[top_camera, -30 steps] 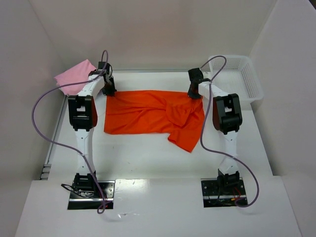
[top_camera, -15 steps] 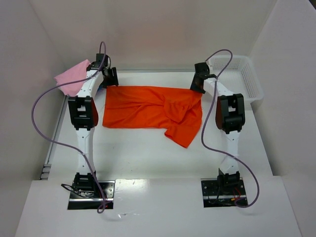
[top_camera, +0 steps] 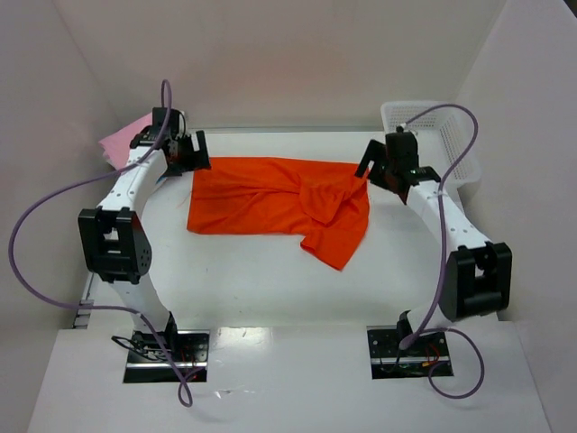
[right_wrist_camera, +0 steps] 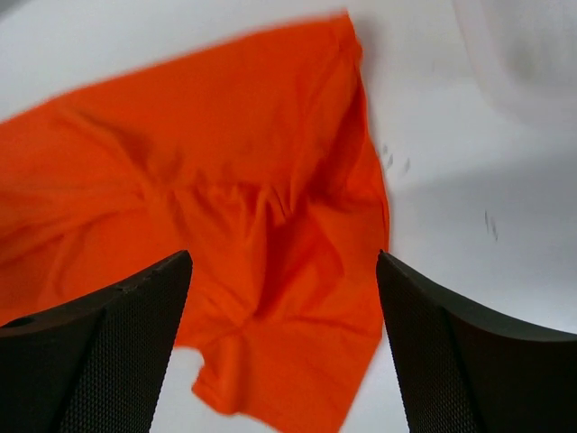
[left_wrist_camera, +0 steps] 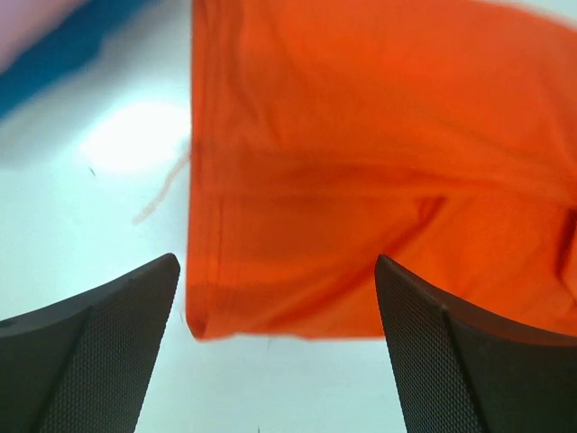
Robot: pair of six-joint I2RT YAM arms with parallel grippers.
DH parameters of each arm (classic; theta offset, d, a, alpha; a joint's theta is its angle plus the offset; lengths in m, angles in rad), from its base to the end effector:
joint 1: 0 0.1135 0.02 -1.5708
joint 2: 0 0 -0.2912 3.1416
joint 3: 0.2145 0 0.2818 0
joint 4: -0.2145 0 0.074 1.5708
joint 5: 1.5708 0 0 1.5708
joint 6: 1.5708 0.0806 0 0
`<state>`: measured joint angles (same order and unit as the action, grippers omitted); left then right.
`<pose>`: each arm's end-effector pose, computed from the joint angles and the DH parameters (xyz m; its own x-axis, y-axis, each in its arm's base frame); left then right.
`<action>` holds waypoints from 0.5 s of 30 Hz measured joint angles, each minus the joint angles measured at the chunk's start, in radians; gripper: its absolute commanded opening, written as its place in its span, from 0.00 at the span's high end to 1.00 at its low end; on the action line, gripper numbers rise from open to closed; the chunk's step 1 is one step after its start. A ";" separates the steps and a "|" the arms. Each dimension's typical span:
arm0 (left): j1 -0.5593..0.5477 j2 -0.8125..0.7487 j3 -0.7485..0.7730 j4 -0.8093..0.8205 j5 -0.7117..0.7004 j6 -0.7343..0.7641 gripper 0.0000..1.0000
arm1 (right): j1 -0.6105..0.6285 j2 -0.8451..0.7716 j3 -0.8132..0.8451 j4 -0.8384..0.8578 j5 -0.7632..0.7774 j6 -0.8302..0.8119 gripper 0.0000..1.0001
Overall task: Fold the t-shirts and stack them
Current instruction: Fold the flattened tshirt in 1/3 of the way, then grap the side of the flattened tshirt closest away from the robot with both arms
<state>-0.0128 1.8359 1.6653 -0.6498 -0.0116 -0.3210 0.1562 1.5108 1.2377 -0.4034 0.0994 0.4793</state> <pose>0.4832 -0.0053 0.2938 -0.6955 -0.3066 -0.6498 -0.2261 0.9518 -0.2071 0.4004 0.0550 0.2911 -0.5849 0.3724 -0.7206 0.2157 0.9278 0.3045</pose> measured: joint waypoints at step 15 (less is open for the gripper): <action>0.000 -0.035 -0.285 -0.026 0.075 -0.027 0.05 | 0.167 -0.080 -0.313 -0.254 -0.083 0.219 0.20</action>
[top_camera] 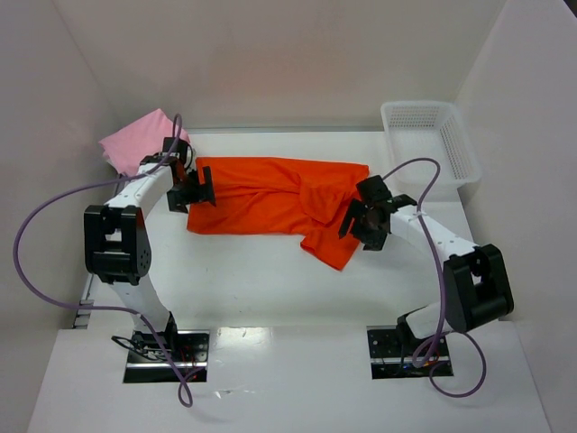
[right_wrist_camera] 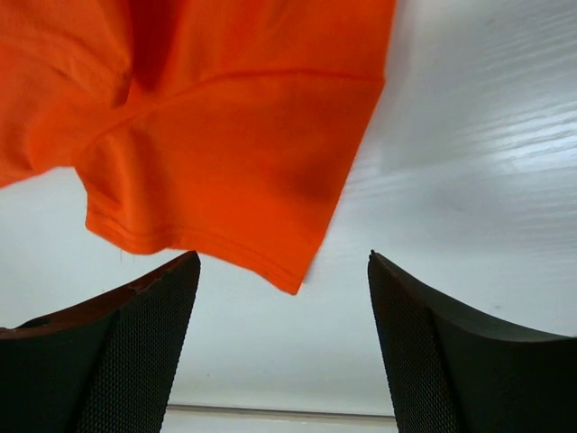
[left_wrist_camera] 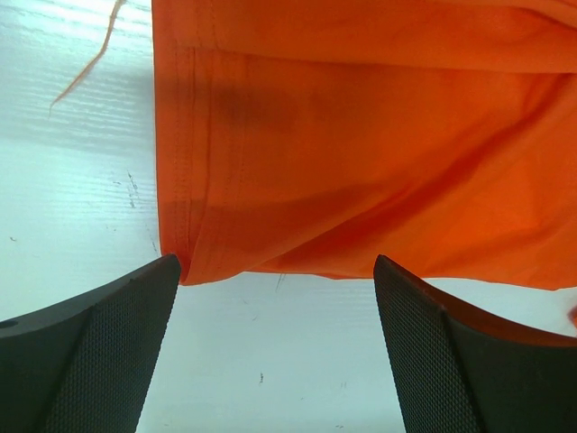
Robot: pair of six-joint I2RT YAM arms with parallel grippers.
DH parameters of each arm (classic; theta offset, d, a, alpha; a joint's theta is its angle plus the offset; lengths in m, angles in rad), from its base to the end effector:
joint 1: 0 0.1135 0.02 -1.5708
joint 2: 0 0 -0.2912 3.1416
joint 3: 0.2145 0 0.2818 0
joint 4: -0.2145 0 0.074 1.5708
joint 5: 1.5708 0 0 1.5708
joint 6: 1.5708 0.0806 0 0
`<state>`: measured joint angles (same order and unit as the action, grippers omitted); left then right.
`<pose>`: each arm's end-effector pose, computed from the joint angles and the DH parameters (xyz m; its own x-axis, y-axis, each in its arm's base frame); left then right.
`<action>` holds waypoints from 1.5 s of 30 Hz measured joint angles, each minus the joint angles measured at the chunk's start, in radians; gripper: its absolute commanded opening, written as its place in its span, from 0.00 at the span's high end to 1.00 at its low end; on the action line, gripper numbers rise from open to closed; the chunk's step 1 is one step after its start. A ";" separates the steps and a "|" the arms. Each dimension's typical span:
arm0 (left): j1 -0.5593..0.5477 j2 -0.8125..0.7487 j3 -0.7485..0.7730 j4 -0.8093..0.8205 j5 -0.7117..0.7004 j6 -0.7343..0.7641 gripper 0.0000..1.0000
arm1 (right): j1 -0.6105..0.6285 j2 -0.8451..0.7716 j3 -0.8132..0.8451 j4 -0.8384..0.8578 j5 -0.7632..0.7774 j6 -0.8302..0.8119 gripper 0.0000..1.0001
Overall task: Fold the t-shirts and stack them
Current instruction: Grap the side of the flattened tshirt closest away from the robot with both arms
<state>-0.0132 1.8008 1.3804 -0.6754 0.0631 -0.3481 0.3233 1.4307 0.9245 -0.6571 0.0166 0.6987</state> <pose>0.4328 -0.0108 0.2021 -0.8502 -0.3292 -0.4108 -0.2638 0.9417 -0.2087 0.2948 0.0974 0.1789 -0.8669 0.3878 -0.3133 0.3215 0.9151 0.2432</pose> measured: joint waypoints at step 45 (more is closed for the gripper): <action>0.000 0.018 -0.023 0.006 -0.089 -0.019 0.09 | 0.105 0.189 -0.032 0.071 0.055 0.090 0.95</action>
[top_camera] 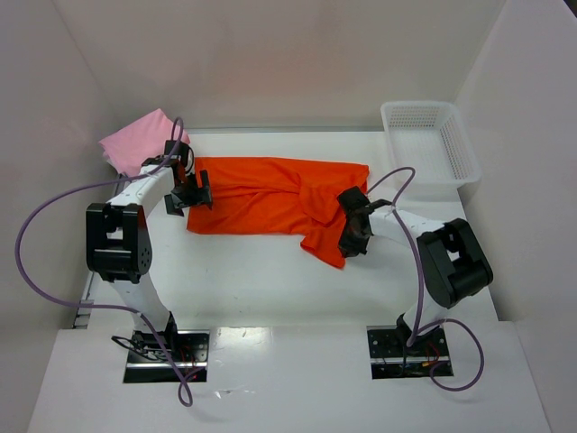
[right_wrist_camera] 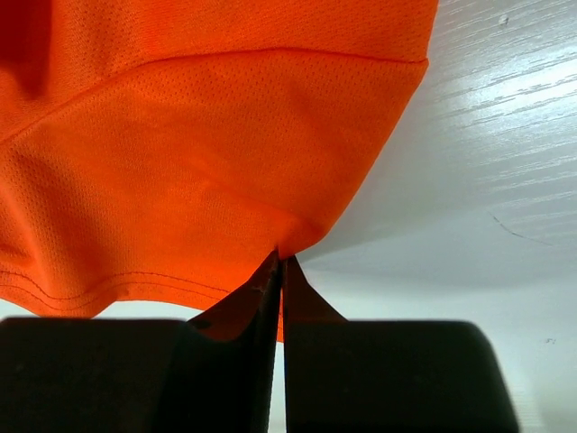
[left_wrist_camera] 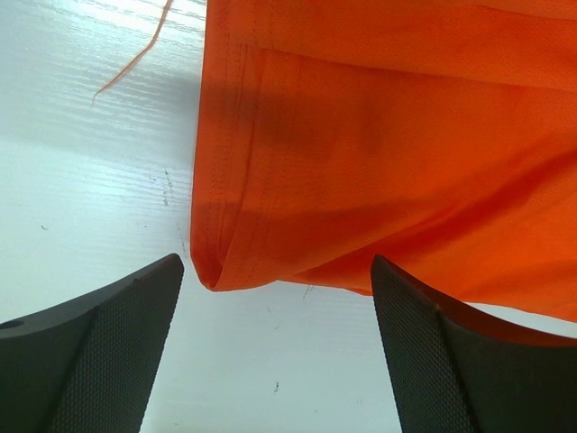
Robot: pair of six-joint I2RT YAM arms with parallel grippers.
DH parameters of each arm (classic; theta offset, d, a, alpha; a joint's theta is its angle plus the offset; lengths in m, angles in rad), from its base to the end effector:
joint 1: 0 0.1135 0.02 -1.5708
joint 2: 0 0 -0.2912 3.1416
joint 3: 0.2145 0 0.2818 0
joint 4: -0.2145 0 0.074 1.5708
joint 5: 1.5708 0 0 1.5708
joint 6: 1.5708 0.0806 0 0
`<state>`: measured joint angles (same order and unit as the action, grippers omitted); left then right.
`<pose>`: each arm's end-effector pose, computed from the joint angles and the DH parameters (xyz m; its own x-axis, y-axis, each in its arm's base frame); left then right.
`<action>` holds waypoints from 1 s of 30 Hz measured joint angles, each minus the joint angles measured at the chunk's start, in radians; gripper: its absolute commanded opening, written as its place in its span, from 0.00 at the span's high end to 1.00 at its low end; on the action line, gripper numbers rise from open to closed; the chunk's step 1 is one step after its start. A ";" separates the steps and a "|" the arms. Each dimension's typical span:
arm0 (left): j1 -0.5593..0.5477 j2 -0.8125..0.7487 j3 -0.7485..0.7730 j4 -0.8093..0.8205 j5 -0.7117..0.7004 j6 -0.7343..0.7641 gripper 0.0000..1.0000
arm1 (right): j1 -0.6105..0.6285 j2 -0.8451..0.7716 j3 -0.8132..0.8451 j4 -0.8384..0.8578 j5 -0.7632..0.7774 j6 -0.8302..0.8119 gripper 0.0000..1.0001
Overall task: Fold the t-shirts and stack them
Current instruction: Grap the side of the flattened tshirt closest away from the robot with both arms
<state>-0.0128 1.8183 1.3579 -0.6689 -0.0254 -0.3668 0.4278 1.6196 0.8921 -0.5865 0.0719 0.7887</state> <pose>0.4307 -0.0035 0.1875 -0.8446 -0.3477 -0.4071 -0.3224 0.9374 -0.1318 0.2926 0.1271 0.1167 -0.9020 0.3664 -0.2283 0.3444 0.9296 0.1312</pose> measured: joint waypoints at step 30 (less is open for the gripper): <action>0.030 0.034 -0.049 0.017 0.023 -0.007 0.20 | 0.000 -0.081 -0.064 -0.037 0.043 0.060 0.96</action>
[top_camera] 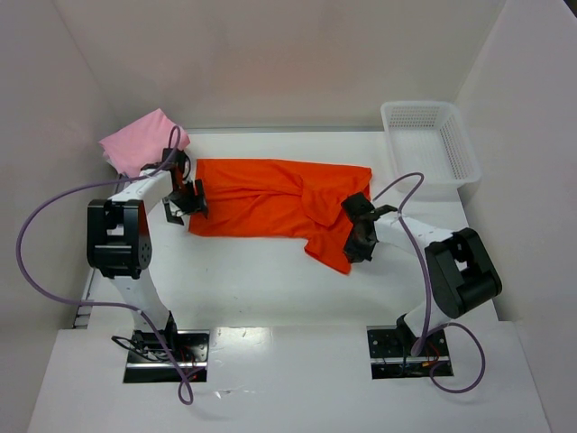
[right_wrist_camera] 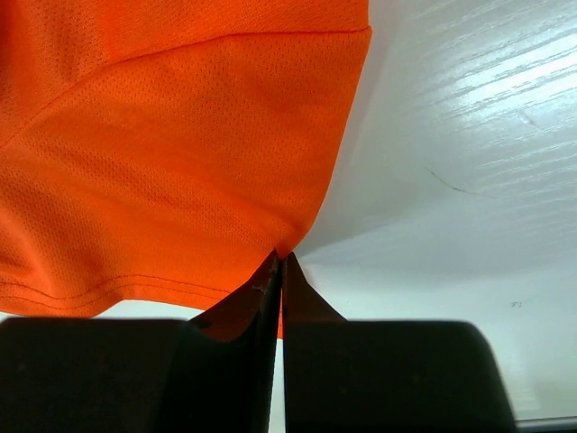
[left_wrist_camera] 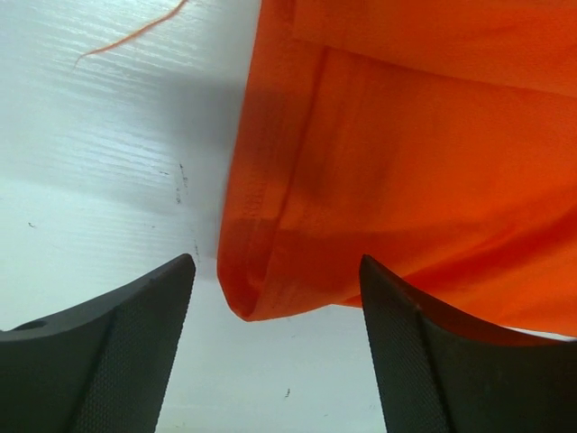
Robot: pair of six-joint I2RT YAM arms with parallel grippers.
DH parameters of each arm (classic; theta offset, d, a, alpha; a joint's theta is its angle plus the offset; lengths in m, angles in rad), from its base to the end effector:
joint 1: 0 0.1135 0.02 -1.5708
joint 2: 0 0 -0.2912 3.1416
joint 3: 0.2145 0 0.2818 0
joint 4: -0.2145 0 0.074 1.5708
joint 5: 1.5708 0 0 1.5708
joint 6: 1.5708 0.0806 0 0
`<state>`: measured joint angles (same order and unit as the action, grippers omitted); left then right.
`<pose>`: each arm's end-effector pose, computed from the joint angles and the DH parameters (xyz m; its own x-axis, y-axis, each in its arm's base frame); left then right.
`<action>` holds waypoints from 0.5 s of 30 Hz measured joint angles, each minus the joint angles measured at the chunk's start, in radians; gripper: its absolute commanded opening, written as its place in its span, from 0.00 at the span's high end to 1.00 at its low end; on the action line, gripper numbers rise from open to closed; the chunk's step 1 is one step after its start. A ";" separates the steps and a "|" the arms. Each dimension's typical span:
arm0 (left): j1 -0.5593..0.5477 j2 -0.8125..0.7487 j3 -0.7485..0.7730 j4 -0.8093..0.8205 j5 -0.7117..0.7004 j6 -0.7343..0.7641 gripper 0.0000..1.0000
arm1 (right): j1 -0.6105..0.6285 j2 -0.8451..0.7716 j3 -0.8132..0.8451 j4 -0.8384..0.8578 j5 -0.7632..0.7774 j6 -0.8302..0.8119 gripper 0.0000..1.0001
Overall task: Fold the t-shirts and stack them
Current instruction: Grap the side of the flattened tshirt closest away from the robot with both arms
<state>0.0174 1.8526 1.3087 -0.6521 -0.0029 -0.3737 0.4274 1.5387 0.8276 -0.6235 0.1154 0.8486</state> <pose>0.4242 0.0076 0.1582 -0.8595 -0.3801 -0.3418 -0.3568 0.9249 -0.1311 0.2718 0.1136 0.1205 -0.8754 0.4203 -0.2387 0.4079 0.9073 0.1016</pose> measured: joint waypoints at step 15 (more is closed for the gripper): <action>0.005 0.029 -0.024 -0.003 0.039 0.003 0.67 | -0.009 -0.009 -0.003 -0.009 0.001 0.010 0.96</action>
<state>0.0219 1.8820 1.2842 -0.6556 0.0357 -0.3702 0.4183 1.5299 0.8249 -0.6327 0.1165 0.8585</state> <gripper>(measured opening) 0.387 0.044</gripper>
